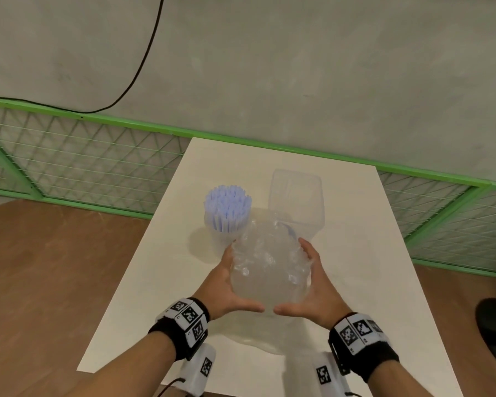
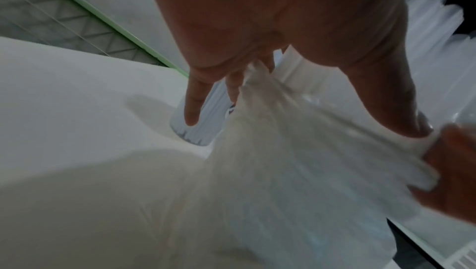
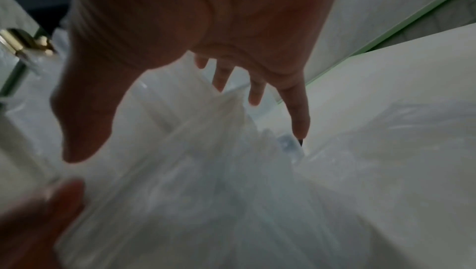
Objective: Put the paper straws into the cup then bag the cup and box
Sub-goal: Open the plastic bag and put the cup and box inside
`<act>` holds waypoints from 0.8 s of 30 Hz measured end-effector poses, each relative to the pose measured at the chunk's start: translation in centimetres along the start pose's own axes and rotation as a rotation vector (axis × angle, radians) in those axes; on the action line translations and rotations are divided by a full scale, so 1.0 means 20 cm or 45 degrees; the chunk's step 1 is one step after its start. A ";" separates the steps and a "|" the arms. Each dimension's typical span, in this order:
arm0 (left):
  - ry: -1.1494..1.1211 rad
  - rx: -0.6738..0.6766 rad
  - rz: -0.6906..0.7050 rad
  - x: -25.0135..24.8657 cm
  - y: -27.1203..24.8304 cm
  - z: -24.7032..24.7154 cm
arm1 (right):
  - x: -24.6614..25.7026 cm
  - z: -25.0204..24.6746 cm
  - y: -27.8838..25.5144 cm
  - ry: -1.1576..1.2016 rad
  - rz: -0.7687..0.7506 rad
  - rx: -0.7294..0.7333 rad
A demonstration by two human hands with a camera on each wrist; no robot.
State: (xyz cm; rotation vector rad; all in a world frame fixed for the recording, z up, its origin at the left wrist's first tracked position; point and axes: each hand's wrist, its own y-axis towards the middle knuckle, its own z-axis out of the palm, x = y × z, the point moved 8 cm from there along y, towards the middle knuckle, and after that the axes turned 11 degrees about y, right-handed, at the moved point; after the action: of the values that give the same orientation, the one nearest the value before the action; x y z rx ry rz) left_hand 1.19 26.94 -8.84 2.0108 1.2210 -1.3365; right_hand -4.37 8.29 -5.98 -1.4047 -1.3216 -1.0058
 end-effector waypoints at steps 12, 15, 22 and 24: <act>-0.143 0.045 -0.133 0.10 0.00 0.09 | -0.04 -0.02 0.01 0.080 0.067 -0.156; -0.192 -0.020 -0.222 0.11 -0.02 0.05 | -0.02 -0.03 -0.01 0.097 0.016 -0.228; -0.096 0.162 -0.093 0.04 -0.04 0.05 | -0.02 -0.01 -0.01 0.095 0.023 -0.141; -0.089 0.224 -0.037 0.03 -0.06 0.04 | -0.02 -0.03 -0.01 0.091 0.052 -0.118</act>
State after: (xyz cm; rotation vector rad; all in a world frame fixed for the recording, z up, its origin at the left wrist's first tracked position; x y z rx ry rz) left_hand -0.14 27.23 -9.49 2.0518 1.1402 -1.5635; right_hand -4.52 7.61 -6.30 -1.4456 -1.2033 -1.0920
